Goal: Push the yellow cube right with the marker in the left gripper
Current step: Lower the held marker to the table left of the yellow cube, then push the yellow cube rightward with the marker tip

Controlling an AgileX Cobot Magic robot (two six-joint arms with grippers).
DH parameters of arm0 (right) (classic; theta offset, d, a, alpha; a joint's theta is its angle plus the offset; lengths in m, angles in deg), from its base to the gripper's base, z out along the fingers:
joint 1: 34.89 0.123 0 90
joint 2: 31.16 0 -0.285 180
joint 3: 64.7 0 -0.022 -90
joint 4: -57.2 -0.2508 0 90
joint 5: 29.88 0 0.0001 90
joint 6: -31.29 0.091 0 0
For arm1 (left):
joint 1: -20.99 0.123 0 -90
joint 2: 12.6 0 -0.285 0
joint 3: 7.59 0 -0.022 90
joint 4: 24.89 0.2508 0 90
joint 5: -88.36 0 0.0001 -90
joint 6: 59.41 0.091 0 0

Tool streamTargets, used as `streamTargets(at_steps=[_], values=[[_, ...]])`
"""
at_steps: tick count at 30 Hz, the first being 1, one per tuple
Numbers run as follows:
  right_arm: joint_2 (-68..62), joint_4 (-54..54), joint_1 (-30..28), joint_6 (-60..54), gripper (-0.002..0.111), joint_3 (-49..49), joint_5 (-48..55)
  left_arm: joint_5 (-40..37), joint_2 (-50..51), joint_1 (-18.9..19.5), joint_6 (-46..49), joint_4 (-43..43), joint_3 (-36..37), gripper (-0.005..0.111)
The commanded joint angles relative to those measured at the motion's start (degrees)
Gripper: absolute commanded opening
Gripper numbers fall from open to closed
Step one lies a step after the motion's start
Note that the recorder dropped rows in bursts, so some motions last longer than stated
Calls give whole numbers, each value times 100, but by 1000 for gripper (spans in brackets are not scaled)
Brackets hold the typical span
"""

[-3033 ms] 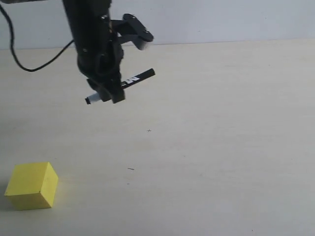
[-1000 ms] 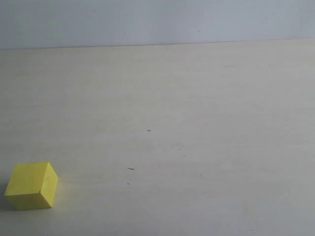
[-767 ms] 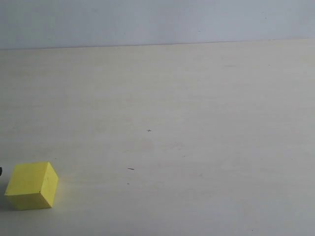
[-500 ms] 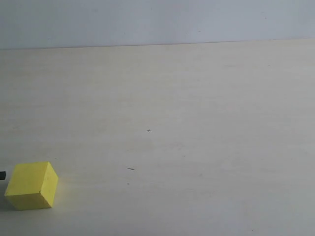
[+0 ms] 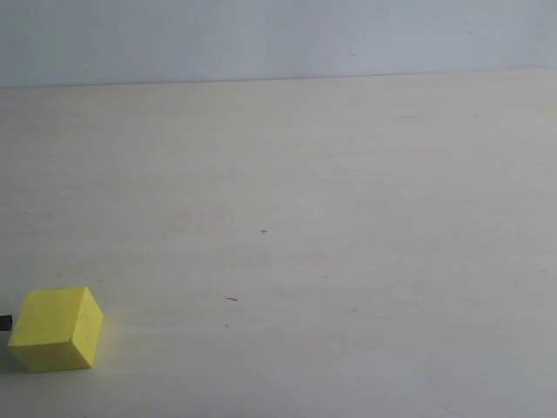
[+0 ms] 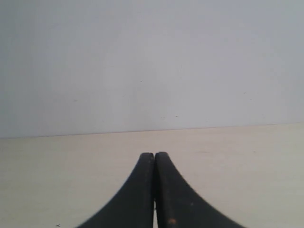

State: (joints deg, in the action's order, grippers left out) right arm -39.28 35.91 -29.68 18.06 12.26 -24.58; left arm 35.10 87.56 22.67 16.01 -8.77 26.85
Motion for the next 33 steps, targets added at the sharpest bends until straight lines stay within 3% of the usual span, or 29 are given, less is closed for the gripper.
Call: streamTargets(at_steps=[1,13,21,24,29,33], values=[[33,25,-22,-15,0,25,-28,-18,177,-40,-66,-76,89,0],[33,25,-22,-15,0,25,-28,122,104,-121,74,-134,63,0],[33,25,-22,-15,0,25,-28,41,104,-1280,-258,-487,-170,0],[33,25,-22,-15,0,25,-28,-65,104,-1217,-308,-476,-181,0],[33,25,-22,-15,0,25,-28,-556,96,-512,-449,137,-181,0],[33,25,-22,-15,0,25,-28,-276,96,-512,-370,-32,-181,0]])
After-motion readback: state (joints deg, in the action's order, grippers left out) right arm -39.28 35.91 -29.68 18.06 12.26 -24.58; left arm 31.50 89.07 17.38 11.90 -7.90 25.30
